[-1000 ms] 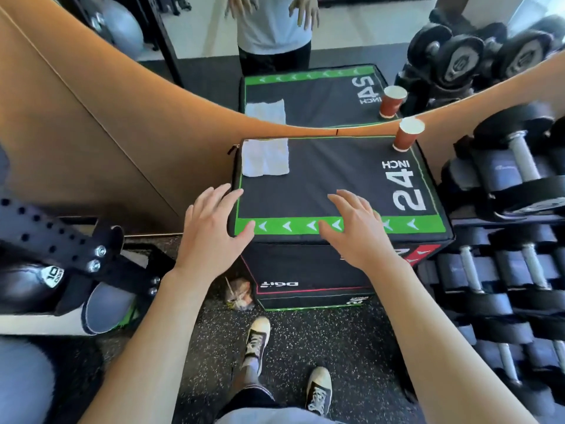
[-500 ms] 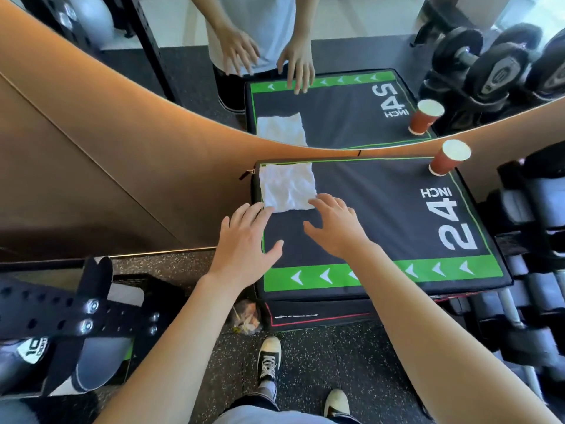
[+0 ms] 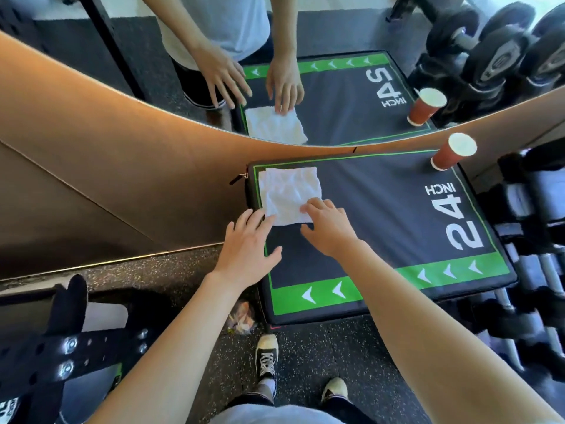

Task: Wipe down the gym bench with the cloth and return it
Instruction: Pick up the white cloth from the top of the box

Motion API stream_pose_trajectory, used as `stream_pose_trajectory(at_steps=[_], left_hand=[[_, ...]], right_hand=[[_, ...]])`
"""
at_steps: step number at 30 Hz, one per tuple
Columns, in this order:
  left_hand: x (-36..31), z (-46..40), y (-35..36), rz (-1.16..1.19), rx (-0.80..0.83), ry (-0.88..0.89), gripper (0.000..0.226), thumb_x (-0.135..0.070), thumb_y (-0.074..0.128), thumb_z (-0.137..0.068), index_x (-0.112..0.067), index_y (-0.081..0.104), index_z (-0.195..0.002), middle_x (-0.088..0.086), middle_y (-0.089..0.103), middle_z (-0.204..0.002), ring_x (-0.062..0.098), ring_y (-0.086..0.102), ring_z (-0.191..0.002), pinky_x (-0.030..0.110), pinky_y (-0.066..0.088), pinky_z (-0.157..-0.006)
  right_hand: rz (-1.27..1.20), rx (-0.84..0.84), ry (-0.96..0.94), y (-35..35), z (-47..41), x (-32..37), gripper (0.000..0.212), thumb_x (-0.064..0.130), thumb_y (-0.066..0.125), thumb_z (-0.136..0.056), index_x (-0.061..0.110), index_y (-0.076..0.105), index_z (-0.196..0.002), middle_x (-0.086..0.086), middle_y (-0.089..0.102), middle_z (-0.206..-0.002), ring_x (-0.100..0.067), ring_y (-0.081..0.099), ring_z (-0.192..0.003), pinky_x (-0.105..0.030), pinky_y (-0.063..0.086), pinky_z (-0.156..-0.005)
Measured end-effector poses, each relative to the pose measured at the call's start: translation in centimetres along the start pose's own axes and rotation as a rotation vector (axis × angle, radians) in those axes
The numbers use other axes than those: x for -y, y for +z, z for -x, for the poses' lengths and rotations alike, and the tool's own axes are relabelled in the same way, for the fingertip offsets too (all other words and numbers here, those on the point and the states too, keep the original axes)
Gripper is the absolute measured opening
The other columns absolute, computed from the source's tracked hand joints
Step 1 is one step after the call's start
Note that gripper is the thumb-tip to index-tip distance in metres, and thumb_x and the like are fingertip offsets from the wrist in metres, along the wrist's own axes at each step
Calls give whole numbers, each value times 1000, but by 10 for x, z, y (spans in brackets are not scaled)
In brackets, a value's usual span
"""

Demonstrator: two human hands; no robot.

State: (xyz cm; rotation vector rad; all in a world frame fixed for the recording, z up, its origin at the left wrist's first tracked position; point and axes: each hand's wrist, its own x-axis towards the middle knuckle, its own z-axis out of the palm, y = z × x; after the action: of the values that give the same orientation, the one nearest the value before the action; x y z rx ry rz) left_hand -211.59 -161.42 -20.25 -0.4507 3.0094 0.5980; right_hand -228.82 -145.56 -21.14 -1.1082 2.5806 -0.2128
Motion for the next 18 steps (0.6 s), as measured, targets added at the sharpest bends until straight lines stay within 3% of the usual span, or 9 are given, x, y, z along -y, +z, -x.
stream_pose_trajectory(at_steps=[7, 12, 18], left_hand=[[-26, -5, 23, 17, 77, 98, 62, -55, 49, -92, -29, 49, -148, 0, 42, -159, 32, 33, -150, 60, 39, -111], [-64, 4, 54, 23, 165, 199, 54, -43, 61, -97, -29, 53, -148, -1, 37, -163, 30, 25, -155, 66, 27, -120], [-91, 4, 72, 60, 184, 242, 52, -42, 63, -96, -27, 55, -145, -3, 31, -168, 29, 20, -159, 67, 24, -122]], right_hand=[[-20, -53, 95, 14, 73, -18, 36, 30, 58, -93, 21, 59, -128, 3, 53, -124, -26, 49, -112, -42, 41, -89], [-63, -96, 143, 33, 147, -33, 38, 22, 66, -89, 19, 58, -125, 1, 53, -121, -28, 53, -107, -44, 49, -83], [-62, -17, 87, 28, 176, -55, 36, 25, 58, -93, 20, 59, -129, 1, 52, -123, -27, 53, -110, -42, 47, -87]])
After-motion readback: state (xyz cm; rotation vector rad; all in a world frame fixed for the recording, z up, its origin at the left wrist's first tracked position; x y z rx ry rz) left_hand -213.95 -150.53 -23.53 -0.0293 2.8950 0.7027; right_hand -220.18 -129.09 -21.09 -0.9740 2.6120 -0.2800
